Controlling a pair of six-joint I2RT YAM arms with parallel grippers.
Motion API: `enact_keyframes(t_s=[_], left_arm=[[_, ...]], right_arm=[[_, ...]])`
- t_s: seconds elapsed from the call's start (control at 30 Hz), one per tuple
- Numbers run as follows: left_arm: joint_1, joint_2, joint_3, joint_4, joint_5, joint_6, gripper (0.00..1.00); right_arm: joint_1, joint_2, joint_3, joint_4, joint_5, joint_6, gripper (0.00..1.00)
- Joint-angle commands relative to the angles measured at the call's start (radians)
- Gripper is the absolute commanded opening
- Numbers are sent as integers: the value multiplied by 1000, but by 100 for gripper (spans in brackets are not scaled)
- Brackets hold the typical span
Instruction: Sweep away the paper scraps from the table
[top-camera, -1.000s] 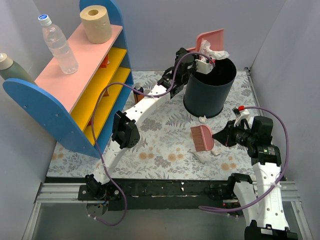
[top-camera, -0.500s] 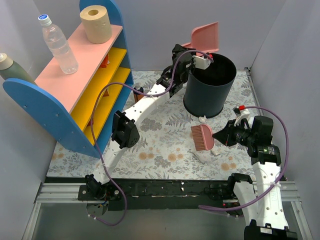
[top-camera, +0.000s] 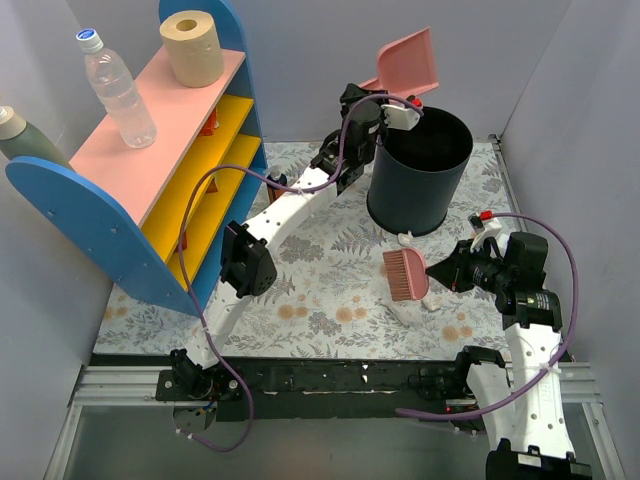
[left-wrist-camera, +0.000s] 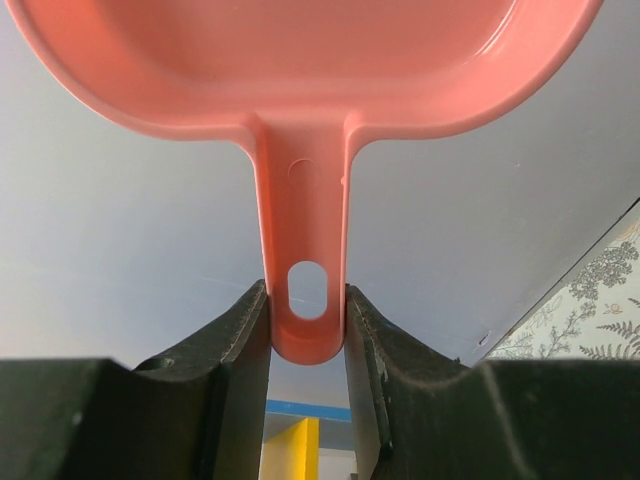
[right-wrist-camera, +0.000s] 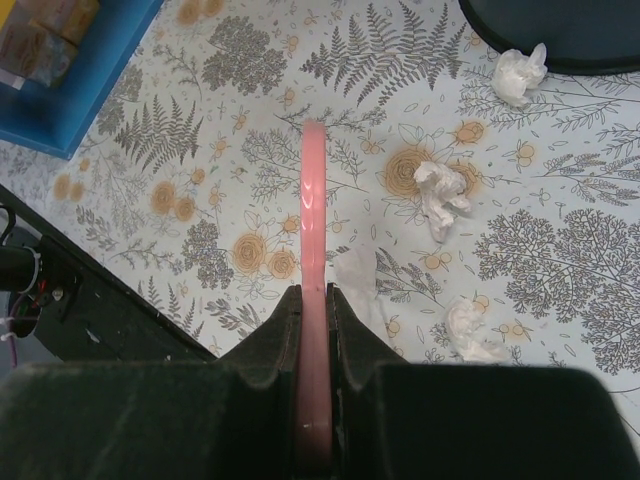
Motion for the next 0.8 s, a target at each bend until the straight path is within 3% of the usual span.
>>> enact_keyframes(t_s=[0.0,0.2,0.43,0.57,0.6,0.67,0.7,0.77], left_arm=[[1,-146,12,10,-27,-99,0],[3,-357,-89,-278,-44,-357,0],[32,-572,-223,-902,111,-766,0],[35,-663,-351,-1099,267,-912,0],[33,-701,-382,-1133,369,-930,0],[33,-747,-471,-1203,474,-920,0],[35,-788,-567,-1229,616,-906,0],[33,-815,-667,-1277,697,-839,0]], right_arm=[[-4,1,13,49,-28,7,1],[-4,43,53,55,-51,14,1],[-4,138,91,112,-77,50,1],[5,194,122,138,-72,46,1],[7,201,128,141,-61,42,1],[13,214,142,152,-46,28,1],[15,212,151,150,-40,20,1],[16,198,162,176,-23,19,1]])
